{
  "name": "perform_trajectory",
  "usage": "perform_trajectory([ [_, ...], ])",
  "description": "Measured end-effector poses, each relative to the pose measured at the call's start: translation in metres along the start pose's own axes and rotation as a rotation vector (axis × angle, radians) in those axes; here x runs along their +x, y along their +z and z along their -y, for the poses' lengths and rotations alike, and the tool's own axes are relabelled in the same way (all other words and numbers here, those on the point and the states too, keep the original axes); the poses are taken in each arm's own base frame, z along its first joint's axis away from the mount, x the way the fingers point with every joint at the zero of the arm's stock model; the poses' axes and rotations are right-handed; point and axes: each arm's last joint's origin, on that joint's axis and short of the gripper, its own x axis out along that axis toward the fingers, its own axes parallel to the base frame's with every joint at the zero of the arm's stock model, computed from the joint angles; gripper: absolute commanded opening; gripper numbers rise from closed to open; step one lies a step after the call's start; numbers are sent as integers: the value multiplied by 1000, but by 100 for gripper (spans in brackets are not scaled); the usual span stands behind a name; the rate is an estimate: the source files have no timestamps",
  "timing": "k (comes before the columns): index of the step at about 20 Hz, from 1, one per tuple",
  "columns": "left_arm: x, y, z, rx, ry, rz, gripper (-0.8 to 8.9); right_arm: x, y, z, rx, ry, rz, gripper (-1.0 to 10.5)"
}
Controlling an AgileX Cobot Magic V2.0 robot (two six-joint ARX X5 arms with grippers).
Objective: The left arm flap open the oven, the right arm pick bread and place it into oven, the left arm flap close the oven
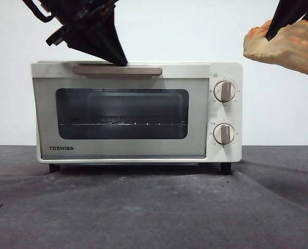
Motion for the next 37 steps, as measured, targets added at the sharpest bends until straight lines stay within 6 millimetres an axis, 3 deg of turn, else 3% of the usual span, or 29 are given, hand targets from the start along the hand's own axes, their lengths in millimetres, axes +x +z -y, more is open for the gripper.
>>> perform_trajectory([
  [8, 7, -43, 29, 4, -70, -386, 17, 0, 0, 0, -2, 0, 0, 127],
  [20, 1, -49, 35, -7, -55, -455, 17, 0, 0, 0, -7, 13, -5, 127],
  [23, -22, -42, 35, -8, -54, -382, 17, 0, 0, -1, -7, 25, -10, 127],
  [28, -85, -38, 26, -30, -22, -166, 17, 1, 0, -1, -5, 45, -16, 127],
  [33, -126, -79, 16, -89, 38, -73, 17, 16, 4, -6, 7, 80, -33, 127],
  [37, -152, -115, 19, -122, 46, -43, 17, 39, 10, -20, 20, 162, -19, 127],
])
